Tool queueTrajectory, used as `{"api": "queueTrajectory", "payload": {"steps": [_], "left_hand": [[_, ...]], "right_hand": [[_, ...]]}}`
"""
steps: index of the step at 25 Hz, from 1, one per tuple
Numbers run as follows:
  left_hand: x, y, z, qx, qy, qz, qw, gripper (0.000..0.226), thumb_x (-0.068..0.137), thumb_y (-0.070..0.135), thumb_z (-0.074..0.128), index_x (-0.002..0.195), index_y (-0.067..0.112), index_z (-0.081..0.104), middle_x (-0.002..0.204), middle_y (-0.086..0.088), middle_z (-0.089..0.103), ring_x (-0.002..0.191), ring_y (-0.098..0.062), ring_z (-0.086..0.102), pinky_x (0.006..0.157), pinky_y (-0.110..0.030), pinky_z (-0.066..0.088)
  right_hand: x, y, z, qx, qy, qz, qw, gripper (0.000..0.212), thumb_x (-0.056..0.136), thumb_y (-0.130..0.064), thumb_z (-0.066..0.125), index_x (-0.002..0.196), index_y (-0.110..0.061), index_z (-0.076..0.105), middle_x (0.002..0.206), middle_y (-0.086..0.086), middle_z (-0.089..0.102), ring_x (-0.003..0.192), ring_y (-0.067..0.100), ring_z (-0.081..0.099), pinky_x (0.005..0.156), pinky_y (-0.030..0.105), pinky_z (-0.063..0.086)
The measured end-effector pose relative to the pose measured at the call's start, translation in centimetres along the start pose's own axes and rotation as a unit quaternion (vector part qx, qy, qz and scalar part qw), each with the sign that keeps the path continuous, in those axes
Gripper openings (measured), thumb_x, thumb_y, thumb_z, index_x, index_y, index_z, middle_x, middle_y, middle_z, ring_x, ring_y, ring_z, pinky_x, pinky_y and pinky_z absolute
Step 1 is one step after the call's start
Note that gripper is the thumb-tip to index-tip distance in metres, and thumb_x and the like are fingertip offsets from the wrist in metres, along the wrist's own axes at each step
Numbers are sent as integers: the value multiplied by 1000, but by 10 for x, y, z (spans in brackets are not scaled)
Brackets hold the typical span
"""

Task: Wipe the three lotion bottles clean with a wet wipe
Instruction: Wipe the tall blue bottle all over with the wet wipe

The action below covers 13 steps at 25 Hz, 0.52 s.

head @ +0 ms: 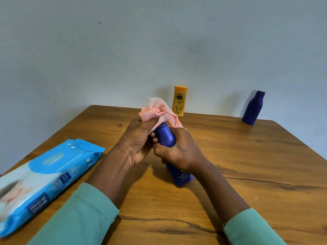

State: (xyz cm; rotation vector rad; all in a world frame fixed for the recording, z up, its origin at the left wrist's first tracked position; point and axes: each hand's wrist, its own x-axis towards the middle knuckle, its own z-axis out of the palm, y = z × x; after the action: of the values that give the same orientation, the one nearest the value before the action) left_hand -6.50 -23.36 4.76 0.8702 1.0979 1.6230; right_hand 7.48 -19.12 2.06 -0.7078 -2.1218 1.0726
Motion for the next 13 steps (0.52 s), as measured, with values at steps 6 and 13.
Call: {"api": "queueTrajectory", "payload": {"steps": [6,13], "left_hand": [[-3,2,-13,-33,-119,-12,992,28,81,12,78,109,11,73,97,-6,72,88,-18,70,67,-28,58],[-3,3,-11,-28,-65,2,997,13,87,14,75,100,14,74,91,-4,71,81,-14,67,68,-28,55]], "right_hand": [[-3,-5,-1,-5,8,-11,1000,28,80,-30,77,103,-32,61,91,-2,70,74,19,72,69,39,64],[-3,-9,7,-73,13,-41,996,18,79,-36,76,92,-31,65,79,-3,69,71,18,66,72,44,60]]}}
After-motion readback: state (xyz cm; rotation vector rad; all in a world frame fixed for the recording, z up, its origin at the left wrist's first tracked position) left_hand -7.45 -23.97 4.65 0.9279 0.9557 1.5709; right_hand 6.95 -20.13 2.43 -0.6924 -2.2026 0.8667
